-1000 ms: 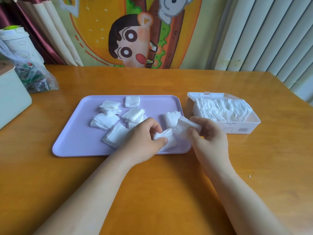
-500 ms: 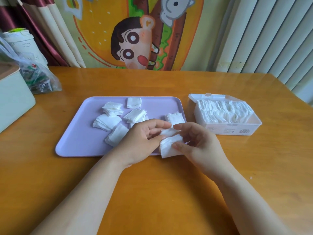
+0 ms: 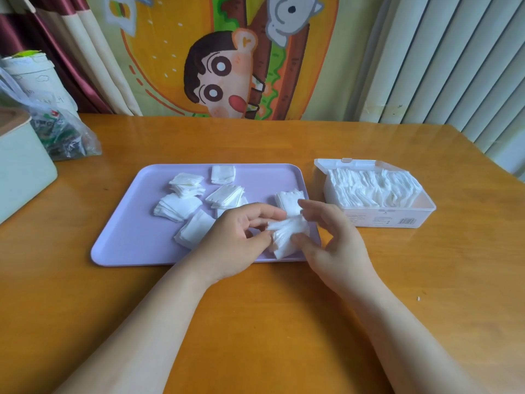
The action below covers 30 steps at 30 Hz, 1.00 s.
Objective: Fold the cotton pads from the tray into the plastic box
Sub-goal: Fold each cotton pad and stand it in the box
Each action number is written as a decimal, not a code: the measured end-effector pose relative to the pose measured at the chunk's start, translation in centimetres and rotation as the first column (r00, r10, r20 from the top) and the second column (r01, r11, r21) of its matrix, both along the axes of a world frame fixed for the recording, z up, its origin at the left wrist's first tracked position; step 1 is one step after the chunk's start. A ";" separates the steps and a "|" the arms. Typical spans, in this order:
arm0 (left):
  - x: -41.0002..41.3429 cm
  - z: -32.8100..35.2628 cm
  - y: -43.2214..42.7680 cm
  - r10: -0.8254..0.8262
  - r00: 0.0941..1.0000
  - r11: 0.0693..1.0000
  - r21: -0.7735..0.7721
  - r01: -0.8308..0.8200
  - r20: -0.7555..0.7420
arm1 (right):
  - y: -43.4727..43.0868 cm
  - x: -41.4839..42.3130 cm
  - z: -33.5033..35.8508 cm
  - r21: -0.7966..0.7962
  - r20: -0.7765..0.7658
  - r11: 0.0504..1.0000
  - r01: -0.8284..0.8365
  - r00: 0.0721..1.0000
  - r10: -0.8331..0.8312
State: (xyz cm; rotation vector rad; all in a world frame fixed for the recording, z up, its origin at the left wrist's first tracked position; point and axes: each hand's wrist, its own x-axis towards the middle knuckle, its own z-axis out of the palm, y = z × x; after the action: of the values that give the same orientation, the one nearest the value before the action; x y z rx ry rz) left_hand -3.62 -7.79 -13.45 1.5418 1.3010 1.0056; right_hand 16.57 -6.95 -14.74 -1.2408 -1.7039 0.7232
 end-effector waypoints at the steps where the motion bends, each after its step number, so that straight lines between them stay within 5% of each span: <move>1: -0.1 0.0 0.0 -0.014 1.000 1.000 -0.004 0.014 -0.023 | -0.1 0.0 -0.1 0.035 0.048 0.999 -0.028 0.999 0.026; 5: -0.2 0.0 0.0 -0.036 0.998 0.999 -0.025 0.034 -0.061 | -0.3 -0.2 -0.1 0.011 0.106 0.999 -0.051 0.993 0.049; 10: 0.1 -0.7 0.1 0.050 0.943 0.994 0.110 -0.015 -0.328 | -0.5 -0.4 0.0 -0.077 0.099 0.997 0.011 0.995 -0.003; 21: 1.1 -1.0 -0.4 0.058 0.916 0.991 0.132 -0.006 -0.396 | -1.7 -2.0 -0.2 -0.125 0.190 0.992 -0.031 0.980 0.055; 30: 0.9 0.1 -0.6 -0.002 0.965 0.991 0.130 0.037 -0.264 | -0.9 -0.2 1.7 -0.158 -0.174 0.986 -0.044 0.985 0.016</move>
State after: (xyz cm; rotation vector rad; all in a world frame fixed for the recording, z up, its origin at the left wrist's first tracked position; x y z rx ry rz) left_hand -2.72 -8.39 -13.38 1.8376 1.4190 0.9137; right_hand 16.37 -7.84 -13.06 -1.2259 -1.5489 0.9748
